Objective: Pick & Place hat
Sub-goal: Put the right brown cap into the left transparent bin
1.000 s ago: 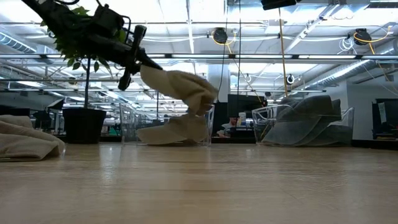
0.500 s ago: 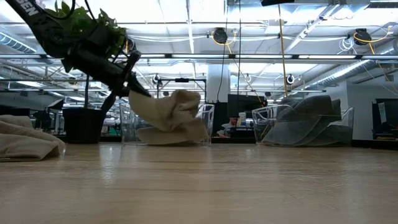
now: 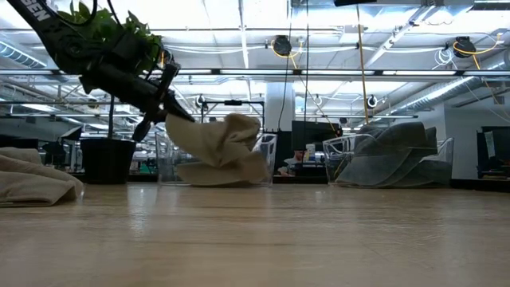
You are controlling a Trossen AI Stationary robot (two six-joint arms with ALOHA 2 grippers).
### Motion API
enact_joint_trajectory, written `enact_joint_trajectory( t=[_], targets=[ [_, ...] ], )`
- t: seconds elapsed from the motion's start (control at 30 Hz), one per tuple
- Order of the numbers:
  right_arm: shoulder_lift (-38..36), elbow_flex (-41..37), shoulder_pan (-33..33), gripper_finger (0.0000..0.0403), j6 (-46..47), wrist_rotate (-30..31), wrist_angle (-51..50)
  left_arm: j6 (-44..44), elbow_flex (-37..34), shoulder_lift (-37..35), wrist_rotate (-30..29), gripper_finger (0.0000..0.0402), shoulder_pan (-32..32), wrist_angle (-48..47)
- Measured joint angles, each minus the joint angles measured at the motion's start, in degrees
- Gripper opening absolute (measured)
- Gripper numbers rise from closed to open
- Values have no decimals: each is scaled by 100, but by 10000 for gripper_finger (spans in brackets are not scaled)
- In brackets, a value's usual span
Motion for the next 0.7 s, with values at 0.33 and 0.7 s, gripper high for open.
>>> enact_joint_trajectory(
  t=[0.33, 0.7],
  targets=[
    [0, 0, 0, 380, -32, 0, 80, 303, 685, 110, -28, 8, -375, -598],
    [0, 0, -2, 380, -52, 0, 80, 361, 692, 1173, 29, 17, -379, -307]
  ],
)
